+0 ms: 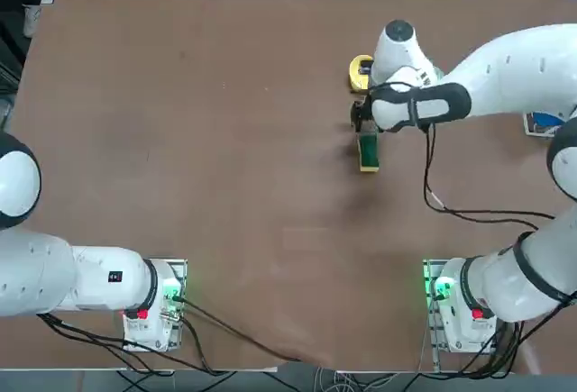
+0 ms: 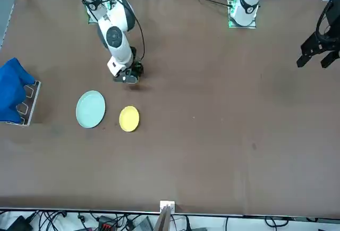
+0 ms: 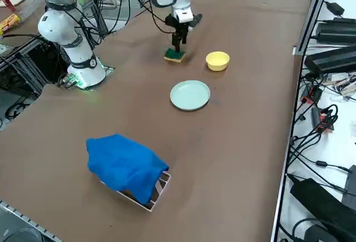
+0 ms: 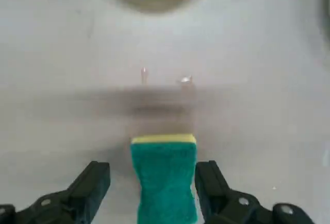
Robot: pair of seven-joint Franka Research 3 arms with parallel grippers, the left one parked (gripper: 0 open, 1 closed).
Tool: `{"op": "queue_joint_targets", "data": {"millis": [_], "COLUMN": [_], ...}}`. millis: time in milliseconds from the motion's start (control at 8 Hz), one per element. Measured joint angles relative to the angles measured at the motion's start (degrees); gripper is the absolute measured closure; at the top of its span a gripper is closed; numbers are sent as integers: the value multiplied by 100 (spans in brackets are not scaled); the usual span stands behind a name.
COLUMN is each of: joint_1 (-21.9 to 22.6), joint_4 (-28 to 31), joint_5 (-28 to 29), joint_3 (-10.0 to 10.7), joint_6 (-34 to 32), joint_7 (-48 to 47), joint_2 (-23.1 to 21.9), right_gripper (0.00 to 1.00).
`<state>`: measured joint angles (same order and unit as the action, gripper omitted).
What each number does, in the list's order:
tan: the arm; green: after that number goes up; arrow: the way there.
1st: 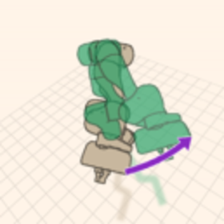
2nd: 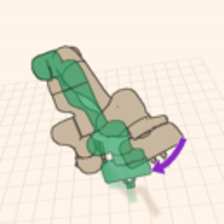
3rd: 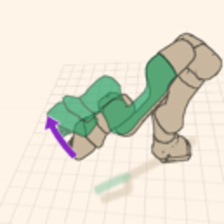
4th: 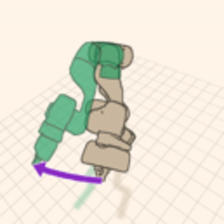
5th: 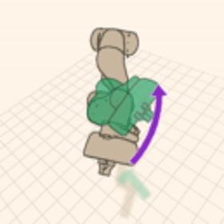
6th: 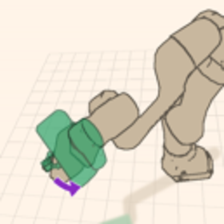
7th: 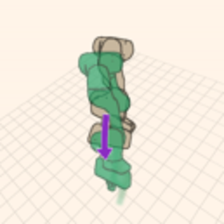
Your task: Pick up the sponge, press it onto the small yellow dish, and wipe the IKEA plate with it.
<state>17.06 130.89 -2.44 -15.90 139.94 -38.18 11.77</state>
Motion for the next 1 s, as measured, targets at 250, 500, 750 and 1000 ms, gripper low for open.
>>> {"op": "queue_joint_targets", "data": {"millis": [250,500,750,1000], "joint_1": [-255,-520,-928,-1368], "joint_4": [-492,-1495,-2231,-2969], "joint_5": [0,1,1,-1], "joint_3": [11,26,59,112], "joint_6": [-673,-1735,-2270,-2952], "joint_7": [40,75,98,137], "joint_2": [-297,-378,-379,-350], "right_gripper": [0,0,0,0]}}
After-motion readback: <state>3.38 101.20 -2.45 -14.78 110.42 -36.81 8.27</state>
